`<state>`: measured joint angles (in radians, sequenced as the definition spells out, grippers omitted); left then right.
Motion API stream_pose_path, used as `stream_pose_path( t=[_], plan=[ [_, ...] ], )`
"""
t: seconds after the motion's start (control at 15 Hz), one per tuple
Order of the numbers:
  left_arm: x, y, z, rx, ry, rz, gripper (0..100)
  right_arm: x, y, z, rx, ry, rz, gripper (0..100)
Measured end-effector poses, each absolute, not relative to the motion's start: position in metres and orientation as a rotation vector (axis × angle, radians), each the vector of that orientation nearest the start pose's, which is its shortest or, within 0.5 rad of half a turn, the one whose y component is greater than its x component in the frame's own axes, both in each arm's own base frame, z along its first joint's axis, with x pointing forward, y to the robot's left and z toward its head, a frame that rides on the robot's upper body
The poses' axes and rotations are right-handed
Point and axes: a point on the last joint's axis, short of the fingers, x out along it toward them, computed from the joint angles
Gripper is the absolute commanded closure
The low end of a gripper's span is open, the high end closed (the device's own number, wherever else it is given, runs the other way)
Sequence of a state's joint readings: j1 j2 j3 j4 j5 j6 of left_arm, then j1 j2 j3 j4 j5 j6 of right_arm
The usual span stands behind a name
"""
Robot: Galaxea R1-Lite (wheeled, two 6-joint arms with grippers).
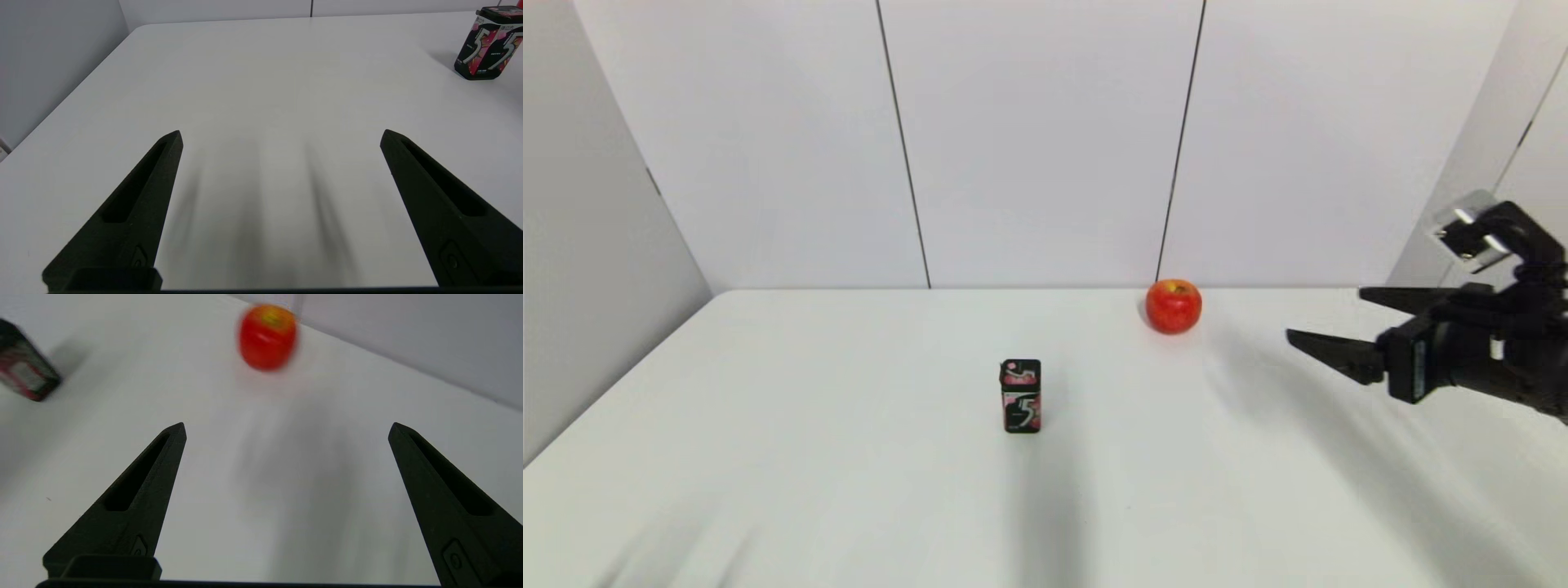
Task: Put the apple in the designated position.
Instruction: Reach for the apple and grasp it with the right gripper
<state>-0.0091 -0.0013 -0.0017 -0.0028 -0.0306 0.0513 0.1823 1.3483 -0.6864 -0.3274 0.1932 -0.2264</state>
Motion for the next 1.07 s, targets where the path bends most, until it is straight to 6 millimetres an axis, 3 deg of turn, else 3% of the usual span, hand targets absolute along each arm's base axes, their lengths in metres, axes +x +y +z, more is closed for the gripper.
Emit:
stream_pose_path(
  t=[0.2, 0.4, 0.6, 0.8, 1.07],
  plan=[
    [-0.023, 0.000, 0.076, 0.048, -0.007, -0.039, 0, 0.239, 0.065, 0.198, -0.232, 0.284, 0.664, 0],
    [-0.023, 0.000, 0.076, 0.047, -0.007, -0.039, 0, 0.267, 0.079, 0.183, -0.226, 0.344, 0.699, 0],
    [-0.023, 0.000, 0.076, 0.047, -0.007, -0.040, 0, 0.310, 0.088, 0.177, -0.235, 0.357, 0.640, 0],
    [-0.023, 0.000, 0.076, 0.048, -0.007, -0.040, 0, 0.347, 0.088, 0.159, -0.256, 0.408, 0.456, 0],
    [-0.023, 0.000, 0.076, 0.047, -0.007, -0.039, 0, 0.380, 0.089, 0.137, -0.244, 0.453, 0.364, 0]
  ],
)
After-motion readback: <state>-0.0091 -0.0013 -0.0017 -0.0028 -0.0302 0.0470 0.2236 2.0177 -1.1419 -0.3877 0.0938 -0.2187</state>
